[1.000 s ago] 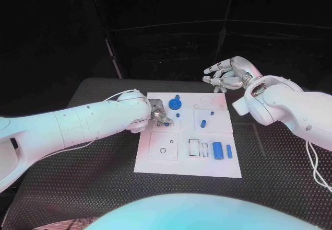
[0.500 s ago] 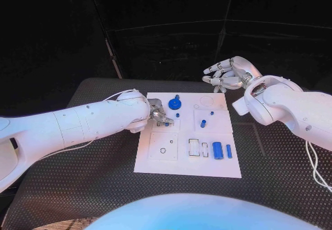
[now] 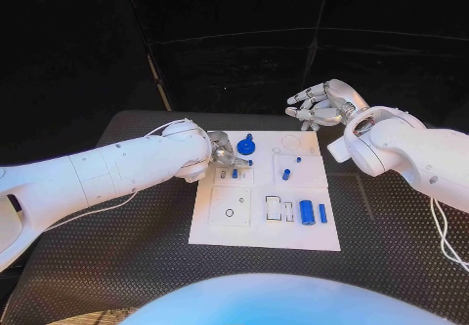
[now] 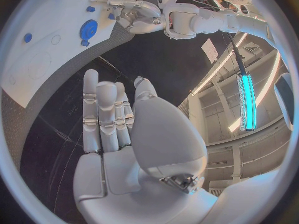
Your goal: Assemble the parts on the task board
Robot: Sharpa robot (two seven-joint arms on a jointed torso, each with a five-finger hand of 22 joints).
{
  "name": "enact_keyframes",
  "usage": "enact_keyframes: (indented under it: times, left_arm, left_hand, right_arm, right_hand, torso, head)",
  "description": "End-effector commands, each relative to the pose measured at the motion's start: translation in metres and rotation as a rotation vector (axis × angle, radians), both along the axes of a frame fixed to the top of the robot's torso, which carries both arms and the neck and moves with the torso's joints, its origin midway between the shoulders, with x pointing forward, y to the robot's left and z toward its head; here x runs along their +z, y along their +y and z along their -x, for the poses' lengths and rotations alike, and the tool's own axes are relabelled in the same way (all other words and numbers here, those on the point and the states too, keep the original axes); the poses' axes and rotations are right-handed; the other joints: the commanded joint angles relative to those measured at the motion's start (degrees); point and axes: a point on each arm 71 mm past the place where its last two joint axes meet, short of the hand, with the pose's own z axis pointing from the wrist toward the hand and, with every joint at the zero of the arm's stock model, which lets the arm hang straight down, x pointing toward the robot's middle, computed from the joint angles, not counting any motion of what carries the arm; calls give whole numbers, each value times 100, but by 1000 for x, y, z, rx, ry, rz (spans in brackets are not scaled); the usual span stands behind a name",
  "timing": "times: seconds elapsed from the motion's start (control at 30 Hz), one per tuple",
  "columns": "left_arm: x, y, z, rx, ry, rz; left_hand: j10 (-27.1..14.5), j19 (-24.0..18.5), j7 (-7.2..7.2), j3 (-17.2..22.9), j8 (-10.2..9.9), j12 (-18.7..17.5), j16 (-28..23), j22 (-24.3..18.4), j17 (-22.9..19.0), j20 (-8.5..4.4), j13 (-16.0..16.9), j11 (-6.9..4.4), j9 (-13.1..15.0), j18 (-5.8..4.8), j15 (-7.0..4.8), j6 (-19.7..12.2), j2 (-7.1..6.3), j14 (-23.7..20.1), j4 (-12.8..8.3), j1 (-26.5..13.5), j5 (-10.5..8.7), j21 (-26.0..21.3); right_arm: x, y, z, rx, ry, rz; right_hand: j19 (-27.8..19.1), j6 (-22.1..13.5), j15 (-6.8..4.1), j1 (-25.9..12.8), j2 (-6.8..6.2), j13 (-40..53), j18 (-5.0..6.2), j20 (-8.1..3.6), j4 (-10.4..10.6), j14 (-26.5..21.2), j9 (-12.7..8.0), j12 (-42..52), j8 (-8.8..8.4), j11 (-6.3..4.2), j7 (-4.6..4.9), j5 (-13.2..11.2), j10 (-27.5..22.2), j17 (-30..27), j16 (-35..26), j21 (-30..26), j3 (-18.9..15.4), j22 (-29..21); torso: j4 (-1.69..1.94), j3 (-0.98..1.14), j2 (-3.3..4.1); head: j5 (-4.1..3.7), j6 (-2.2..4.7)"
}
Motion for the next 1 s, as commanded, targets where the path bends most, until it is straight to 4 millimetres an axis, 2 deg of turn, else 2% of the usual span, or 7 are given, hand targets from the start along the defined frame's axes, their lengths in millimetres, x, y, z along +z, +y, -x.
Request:
enact_keyframes:
  times: [0.03,0.2,0.3,0.5,0.57,0.73,1.0]
  left_arm:
    - [10,2,-2,23,-3,39]
    - [28,10,-8,17,-7,48]
    - [38,17,-14,10,-5,37]
    - [57,30,-42,34,-7,0]
    - [60,32,-50,50,-11,-7]
    - [58,35,-65,75,-5,-37]
    - [47,34,-74,63,52,-108]
  left_hand:
    - [-41,-8,9,-115,-54,-29,18,452,1509,6,-32,23,-24,-37,-33,-78,33,605,-5,-29,-1,-38]
    - [-163,-118,85,-341,-216,-141,18,289,1509,43,-174,87,-129,4,13,-226,97,605,-21,156,0,-180]
    - [-247,-178,157,-466,-385,-212,18,206,1509,81,-265,146,-256,24,60,-347,144,605,-19,318,0,-260]
    - [-425,-259,276,-747,-713,-360,18,99,1509,171,-449,251,-560,54,151,-428,249,605,-17,595,1,-377]
    - [-496,-299,322,-831,-838,-422,18,47,1509,202,-530,294,-672,68,187,-480,277,605,-17,682,0,-430]
    - [-559,-352,358,-972,-962,-450,18,-17,1509,245,-584,330,-821,88,225,-448,315,605,-19,807,0,-501]
    - [-599,-365,391,-1175,-1164,-431,18,-16,1509,284,-597,361,-1062,94,257,-362,399,605,-17,967,-1,-526]
  right_arm:
    - [1,1,0,9,-12,-4]
    - [1,1,-1,7,-11,-3]
    - [0,0,-1,6,-10,-2]
    - [0,0,-2,5,-9,-2]
    - [0,0,-2,6,-8,-1]
    - [0,1,-2,8,-6,-1]
    - [-1,3,-2,15,-4,-2]
  right_hand:
    - [42,-44,-11,-52,-2,-6,70,3,33,-33,-3,17,35,7,13,26,-30,9,-24,-22,-11,-8]
    - [42,-44,-11,-52,-2,-6,70,3,33,-33,-3,17,35,7,13,26,-30,9,-24,-22,-11,-8]
    - [42,-44,-11,-52,-2,-6,70,3,33,-33,-3,17,35,7,13,26,-30,9,-24,-22,-11,-8]
    - [43,-47,-10,-64,-1,-7,70,3,42,-32,-3,21,36,8,14,25,-30,15,-23,-26,-13,-10]
    - [43,-47,-10,-64,-1,-7,70,3,42,-32,-3,21,36,8,14,25,-30,15,-23,-26,-13,-10]
    - [43,-47,-10,-64,-1,-7,70,3,42,-32,-3,21,36,8,14,25,-30,15,-23,-26,-13,-10]
    - [44,-47,-10,-64,1,-8,70,3,42,-29,-3,23,37,7,13,26,-29,26,-15,-27,-12,-11]
  torso:
    - [4,7,-7]
    - [5,8,0]
    - [3,5,0]
    - [-8,9,5]
    - [-17,6,15]
    - [-34,3,28]
    - [-36,-10,62]
  head:
    - [-4,0]
    - [-20,0]
    - [-25,0]
    - [-32,0]
    - [-36,0]
    - [-7,0]
    - [8,0]
